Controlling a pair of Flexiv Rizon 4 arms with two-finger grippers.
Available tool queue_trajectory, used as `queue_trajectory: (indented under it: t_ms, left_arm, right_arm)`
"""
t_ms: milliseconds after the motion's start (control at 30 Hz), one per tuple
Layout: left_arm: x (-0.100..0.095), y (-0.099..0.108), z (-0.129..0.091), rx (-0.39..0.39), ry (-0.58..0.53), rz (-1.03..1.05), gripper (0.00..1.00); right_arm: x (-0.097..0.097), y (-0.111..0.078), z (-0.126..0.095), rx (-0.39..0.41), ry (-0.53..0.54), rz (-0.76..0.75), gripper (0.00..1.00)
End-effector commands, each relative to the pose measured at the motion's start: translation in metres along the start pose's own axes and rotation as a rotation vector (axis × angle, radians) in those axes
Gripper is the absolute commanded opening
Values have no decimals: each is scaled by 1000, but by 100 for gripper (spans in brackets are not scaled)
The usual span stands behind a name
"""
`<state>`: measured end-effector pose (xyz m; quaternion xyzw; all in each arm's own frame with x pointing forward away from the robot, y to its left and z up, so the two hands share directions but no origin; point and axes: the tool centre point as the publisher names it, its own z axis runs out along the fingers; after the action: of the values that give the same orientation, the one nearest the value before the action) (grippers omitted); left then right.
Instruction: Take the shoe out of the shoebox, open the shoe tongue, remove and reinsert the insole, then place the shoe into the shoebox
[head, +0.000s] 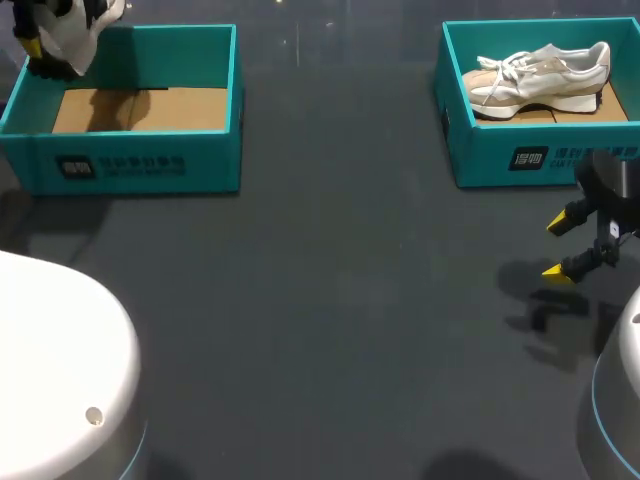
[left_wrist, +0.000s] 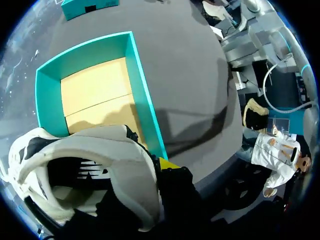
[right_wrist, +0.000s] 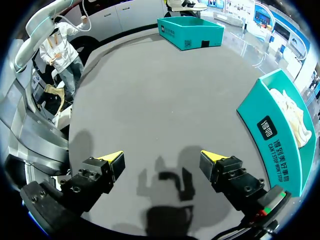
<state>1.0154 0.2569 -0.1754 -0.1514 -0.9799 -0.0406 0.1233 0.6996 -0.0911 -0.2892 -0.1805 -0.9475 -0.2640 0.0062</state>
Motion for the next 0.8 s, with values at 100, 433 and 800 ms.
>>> queue_trajectory:
  t_ms: [100, 433, 800]
  left_arm:
    - [0, 10, 5, -53, -51, 179, 0]
    - [-2, 12, 3, -65, -35, 238, 0]
    - [-10, 49, -1, -200, -12, 856, 0]
  right_arm:
    - [2, 0, 0, 1, -2, 0, 100]
    - [2, 0, 0, 1, -2, 0, 100]
    - [2, 0, 0, 1, -2, 0, 100]
